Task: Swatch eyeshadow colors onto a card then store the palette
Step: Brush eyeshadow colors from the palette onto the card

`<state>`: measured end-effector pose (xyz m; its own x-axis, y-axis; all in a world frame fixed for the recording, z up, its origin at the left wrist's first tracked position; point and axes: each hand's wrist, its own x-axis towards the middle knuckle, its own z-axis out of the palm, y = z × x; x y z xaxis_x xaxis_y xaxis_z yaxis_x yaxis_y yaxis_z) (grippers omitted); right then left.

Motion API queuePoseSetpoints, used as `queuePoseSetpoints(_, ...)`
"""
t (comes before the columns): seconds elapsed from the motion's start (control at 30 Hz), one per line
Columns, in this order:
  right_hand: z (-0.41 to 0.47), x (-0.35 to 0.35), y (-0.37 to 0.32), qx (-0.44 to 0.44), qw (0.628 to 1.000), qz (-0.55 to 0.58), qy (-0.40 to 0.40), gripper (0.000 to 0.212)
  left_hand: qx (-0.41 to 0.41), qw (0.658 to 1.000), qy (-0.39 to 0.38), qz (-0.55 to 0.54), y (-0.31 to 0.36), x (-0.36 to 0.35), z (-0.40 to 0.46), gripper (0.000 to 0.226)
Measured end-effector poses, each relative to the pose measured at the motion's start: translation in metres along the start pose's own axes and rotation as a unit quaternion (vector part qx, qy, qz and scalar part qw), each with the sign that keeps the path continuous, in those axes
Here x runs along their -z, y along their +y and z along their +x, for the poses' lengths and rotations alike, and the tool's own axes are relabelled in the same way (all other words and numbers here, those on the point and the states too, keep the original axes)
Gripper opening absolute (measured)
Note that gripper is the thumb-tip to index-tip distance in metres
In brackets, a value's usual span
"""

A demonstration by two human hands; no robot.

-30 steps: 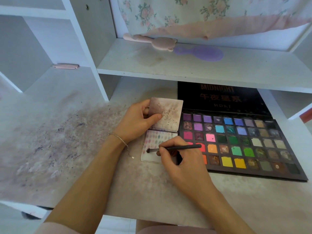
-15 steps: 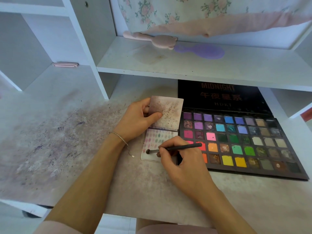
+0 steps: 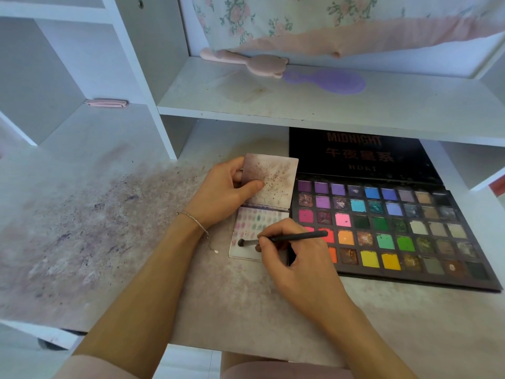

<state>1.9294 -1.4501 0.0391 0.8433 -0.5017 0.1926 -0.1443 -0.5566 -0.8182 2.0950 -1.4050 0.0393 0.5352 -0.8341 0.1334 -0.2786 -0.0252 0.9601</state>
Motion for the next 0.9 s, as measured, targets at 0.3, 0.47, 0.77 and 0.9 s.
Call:
queuePoseSetpoints(0.3,-0.001,0.001,0.0,0.019,1.0,0.019,0.004,0.007,-0.001,1.0,-0.003,-0.001,0.0,0.0,0.0,0.028)
queuePoseSetpoints(0.47,-0.001,0.007,-0.001,0.028,0.984,0.139,0.108,0.019,0.001,1.0,0.002,0.003,0.001,0.0,0.0,0.027)
queuePoseSetpoints(0.77,-0.011,0.033,0.006,0.014,0.967,0.181,0.179,0.018,0.007,1.0,0.003,0.006,0.0,0.0,-0.001,0.026)
queuePoseSetpoints(0.9,-0.025,0.06,0.015,0.006,0.973,0.138,0.185,0.011,0.008,1.0,0.004,0.005,0.0,-0.001,-0.001,0.028)
